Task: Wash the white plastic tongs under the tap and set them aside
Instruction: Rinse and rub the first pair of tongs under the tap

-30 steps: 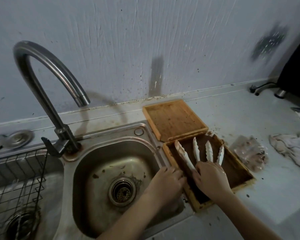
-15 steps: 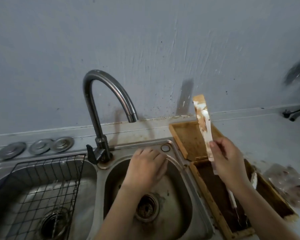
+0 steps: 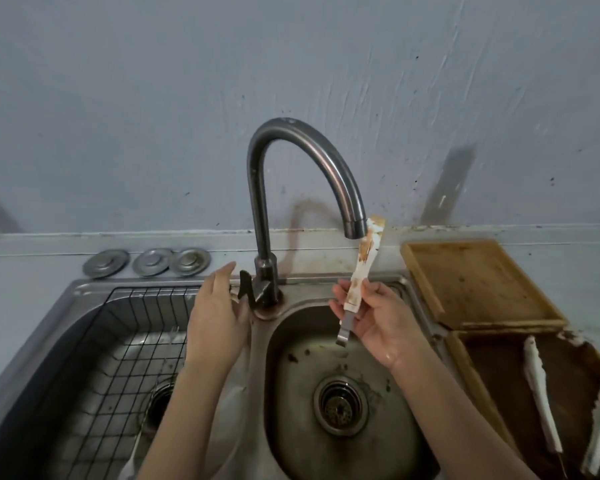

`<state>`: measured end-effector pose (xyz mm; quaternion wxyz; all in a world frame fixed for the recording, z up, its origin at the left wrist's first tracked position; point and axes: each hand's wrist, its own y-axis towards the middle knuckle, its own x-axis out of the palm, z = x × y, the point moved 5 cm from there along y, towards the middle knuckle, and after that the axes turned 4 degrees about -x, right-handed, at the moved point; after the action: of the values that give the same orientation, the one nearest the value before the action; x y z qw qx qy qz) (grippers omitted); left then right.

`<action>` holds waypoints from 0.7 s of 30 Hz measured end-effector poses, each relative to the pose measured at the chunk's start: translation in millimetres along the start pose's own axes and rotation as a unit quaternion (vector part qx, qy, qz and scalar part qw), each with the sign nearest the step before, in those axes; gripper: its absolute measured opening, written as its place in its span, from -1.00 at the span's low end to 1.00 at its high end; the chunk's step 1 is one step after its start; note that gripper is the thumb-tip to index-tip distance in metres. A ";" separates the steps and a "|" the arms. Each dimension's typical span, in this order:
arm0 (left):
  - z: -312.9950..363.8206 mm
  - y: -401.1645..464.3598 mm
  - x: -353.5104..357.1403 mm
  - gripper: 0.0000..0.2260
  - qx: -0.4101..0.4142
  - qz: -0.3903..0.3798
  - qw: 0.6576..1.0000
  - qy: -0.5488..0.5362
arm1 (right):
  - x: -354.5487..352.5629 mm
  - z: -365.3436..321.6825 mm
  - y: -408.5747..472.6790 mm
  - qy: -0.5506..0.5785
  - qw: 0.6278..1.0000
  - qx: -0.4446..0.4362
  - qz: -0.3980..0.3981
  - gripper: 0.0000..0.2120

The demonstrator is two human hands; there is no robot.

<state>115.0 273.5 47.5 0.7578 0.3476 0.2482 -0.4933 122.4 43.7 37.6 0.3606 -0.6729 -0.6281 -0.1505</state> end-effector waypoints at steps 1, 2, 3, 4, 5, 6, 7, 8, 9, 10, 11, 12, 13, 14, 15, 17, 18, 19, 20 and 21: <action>-5.5 5.1 4.0 -0.49 -0.018 -0.015 1.000 -0.019 | 2.4 4.8 4.8 0.002 1.000 0.007 -0.005 -0.81; -8.8 9.7 9.3 -0.46 -0.025 -0.035 0.999 -0.026 | 4.5 8.0 8.5 0.006 1.000 0.011 -0.010 -0.81; -10.3 13.7 15.9 -0.45 -0.022 -0.059 0.998 -0.026 | 5.8 10.1 10.9 0.010 1.000 0.013 -0.012 -0.82; -11.0 16.8 22.8 -0.46 -0.014 -0.084 0.996 -0.027 | 6.8 11.7 12.7 0.011 1.000 0.014 -0.013 -0.82; -11.0 19.3 28.9 -0.48 -0.006 -0.104 0.994 -0.032 | 6.9 13.3 14.1 0.007 1.000 0.014 -0.012 -0.82; -10.9 21.5 33.7 -0.52 0.003 -0.113 0.993 -0.037 | 6.8 15.4 15.4 0.000 1.000 0.014 -0.011 -0.82; -10.9 23.6 36.6 -0.58 0.011 -0.109 0.993 -0.042 | 5.7 17.5 16.0 -0.008 1.000 0.013 -0.008 -0.82; -11.2 25.7 38.4 -0.64 0.017 -0.097 0.994 -0.045 | 4.9 20.1 16.3 -0.015 1.000 0.013 -0.005 -0.83; -11.6 27.8 39.8 -0.67 0.020 -0.083 0.995 -0.047 | 3.8 22.3 16.3 -0.019 1.000 0.013 0.000 -0.84; -12.8 28.6 42.2 -0.65 0.020 -0.071 0.996 -0.047 | 1.7 25.0 16.0 -0.022 1.000 0.016 0.006 -0.86; -13.4 29.2 44.3 -0.63 0.018 -0.061 0.997 -0.046 | 0.0 27.0 15.4 -0.023 1.000 0.018 0.011 -0.86; -14.4 28.6 46.8 -0.61 0.014 -0.052 0.998 -0.044 | -1.9 28.9 14.7 -0.023 0.999 0.021 0.016 -0.86; -15.6 27.8 49.4 -0.60 0.009 -0.044 0.998 -0.042 | -4.0 30.4 13.8 -0.024 0.999 0.023 0.022 -0.85; -16.4 26.8 51.3 -0.59 0.002 -0.035 0.998 -0.042 | -5.6 31.3 13.2 -0.026 0.999 0.025 0.025 -0.84; -16.8 26.1 52.6 -0.59 -0.002 -0.027 0.999 -0.046 | -7.3 31.8 12.9 -0.028 0.999 0.026 0.029 -0.83; -16.7 25.2 53.8 -0.60 -0.001 -0.016 0.998 -0.061 | -9.8 31.4 13.1 -0.028 0.999 0.027 0.033 -0.83; -16.3 24.6 54.0 -0.63 0.003 -0.012 0.997 -0.071 | -10.7 30.6 13.4 -0.028 0.999 0.027 0.035 -0.83; -16.6 24.3 53.9 -0.65 0.008 -0.008 0.997 -0.081 | -11.0 29.9 13.8 -0.028 0.999 0.027 0.036 -0.83; -17.1 23.5 54.4 -0.64 0.008 -0.004 0.996 -0.090 | -11.8 29.0 13.8 -0.026 0.999 0.026 0.038 -0.84; -18.3 23.0 55.1 -0.61 0.004 0.002 0.995 -0.096 | -12.6 28.3 14.1 -0.024 0.999 0.024 0.041 -0.84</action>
<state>157.1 262.2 2.8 0.7778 0.3020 0.1714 -0.5238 126.6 54.1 5.5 0.3678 -0.6922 -0.6121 -0.1046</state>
